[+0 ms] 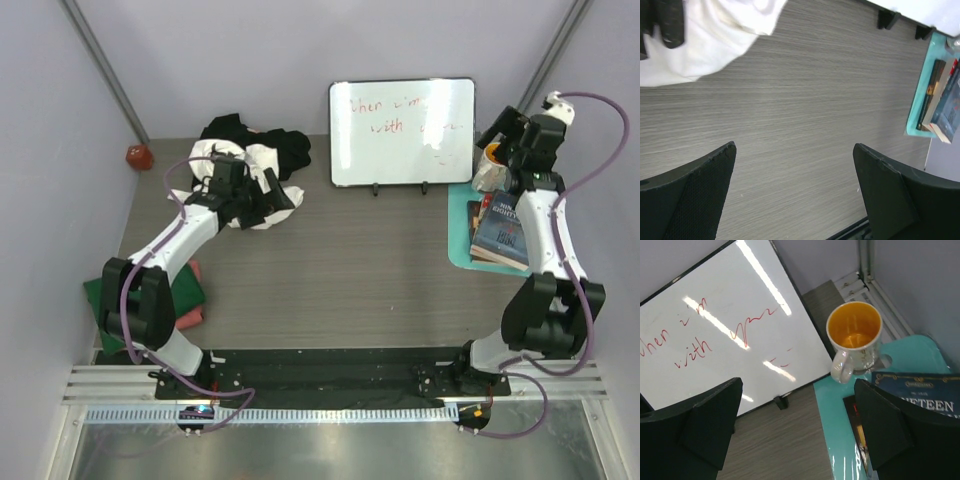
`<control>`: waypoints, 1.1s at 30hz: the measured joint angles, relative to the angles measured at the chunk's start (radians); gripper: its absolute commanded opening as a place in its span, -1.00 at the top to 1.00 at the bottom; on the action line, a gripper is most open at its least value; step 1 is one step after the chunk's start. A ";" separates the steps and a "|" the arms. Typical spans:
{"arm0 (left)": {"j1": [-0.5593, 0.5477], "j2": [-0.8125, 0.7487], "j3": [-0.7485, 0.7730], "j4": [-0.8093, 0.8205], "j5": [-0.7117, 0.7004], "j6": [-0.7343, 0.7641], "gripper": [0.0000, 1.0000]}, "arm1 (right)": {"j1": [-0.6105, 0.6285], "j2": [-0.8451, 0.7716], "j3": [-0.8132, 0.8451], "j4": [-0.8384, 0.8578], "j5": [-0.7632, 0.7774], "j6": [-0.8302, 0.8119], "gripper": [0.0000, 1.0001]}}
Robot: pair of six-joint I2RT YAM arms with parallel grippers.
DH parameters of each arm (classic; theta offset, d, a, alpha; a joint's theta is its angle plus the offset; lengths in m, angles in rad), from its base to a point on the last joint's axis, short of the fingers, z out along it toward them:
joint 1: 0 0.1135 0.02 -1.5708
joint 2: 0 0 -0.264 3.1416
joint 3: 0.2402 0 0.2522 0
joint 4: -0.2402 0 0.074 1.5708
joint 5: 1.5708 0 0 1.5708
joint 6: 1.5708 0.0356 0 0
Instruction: Fold and stack the t-shirts
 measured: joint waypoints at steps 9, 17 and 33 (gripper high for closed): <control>-0.113 0.084 0.068 0.010 0.035 -0.002 -1.00 | -0.051 -0.147 -0.165 -0.092 0.189 0.123 -0.99; -0.213 0.251 0.264 0.016 0.067 -0.007 -0.99 | -0.163 -0.168 -0.260 -0.205 0.212 0.169 -0.99; -0.326 0.441 0.409 0.015 0.106 -0.008 -1.00 | -0.301 -0.177 -0.418 -0.303 0.258 0.238 -0.99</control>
